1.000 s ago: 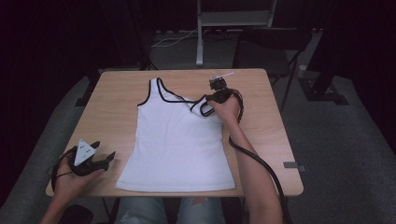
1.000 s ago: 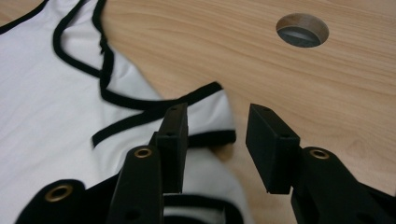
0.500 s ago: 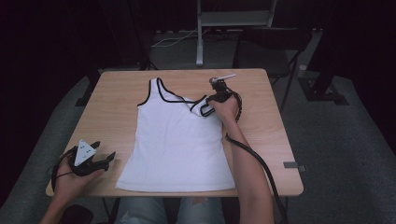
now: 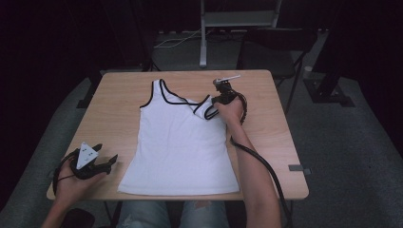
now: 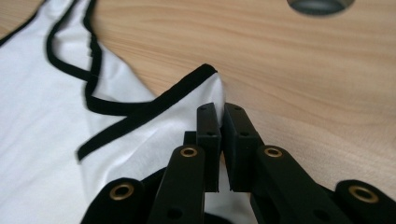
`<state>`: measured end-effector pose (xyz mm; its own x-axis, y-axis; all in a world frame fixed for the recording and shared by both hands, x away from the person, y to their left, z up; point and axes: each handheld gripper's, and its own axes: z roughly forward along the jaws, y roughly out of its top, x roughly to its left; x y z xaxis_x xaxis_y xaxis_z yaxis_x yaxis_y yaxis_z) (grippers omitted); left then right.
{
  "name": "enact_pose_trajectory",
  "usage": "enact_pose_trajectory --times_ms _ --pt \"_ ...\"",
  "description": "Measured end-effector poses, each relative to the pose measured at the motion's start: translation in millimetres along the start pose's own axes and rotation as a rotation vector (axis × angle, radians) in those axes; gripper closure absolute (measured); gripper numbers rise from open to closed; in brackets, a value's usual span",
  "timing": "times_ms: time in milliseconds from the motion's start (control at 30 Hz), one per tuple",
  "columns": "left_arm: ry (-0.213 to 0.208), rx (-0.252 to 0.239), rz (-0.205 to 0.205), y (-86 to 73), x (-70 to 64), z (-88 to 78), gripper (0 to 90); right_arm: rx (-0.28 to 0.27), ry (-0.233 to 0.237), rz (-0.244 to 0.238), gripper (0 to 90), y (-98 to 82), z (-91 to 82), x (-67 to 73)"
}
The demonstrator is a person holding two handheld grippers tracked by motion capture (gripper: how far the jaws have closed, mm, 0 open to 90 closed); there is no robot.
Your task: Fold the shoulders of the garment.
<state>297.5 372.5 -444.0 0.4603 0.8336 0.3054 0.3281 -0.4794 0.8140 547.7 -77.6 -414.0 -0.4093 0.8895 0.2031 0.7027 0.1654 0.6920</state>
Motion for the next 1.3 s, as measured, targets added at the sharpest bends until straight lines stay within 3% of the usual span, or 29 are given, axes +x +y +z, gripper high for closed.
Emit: enact_pose_trajectory --times_ms 267,433,767,933,1133,1233,1300 --pt "0.004 0.000 0.006 0.1 -0.7 0.1 29.3 -0.059 0.033 -0.144 85.9 -5.5 -24.7 33.1" --pt "0.006 0.002 0.009 0.2 -1.0 0.5 29.3 -0.064 0.072 -0.218 85.9 -17.3 -32.2 55.8" --pt "0.005 0.005 0.012 0.3 -1.2 0.7 29.3 -0.065 0.155 -0.290 84.0 -46.7 -37.6 85.7" --pt "0.007 0.003 0.016 0.3 -1.8 0.7 29.3 -0.056 0.233 -0.321 79.5 -60.1 -42.1 98.2" --pt "0.007 0.005 0.017 0.4 -1.9 0.8 29.3 -0.005 0.318 -0.367 70.7 -76.2 -49.6 104.7" --pt "0.007 0.005 0.017 0.4 -1.9 0.9 29.3 -0.009 0.302 -0.373 67.7 -78.9 -55.9 99.0" --pt "0.008 0.006 0.021 0.4 -2.1 0.6 29.3 -0.027 0.256 -0.362 65.8 -75.7 -60.0 91.0"
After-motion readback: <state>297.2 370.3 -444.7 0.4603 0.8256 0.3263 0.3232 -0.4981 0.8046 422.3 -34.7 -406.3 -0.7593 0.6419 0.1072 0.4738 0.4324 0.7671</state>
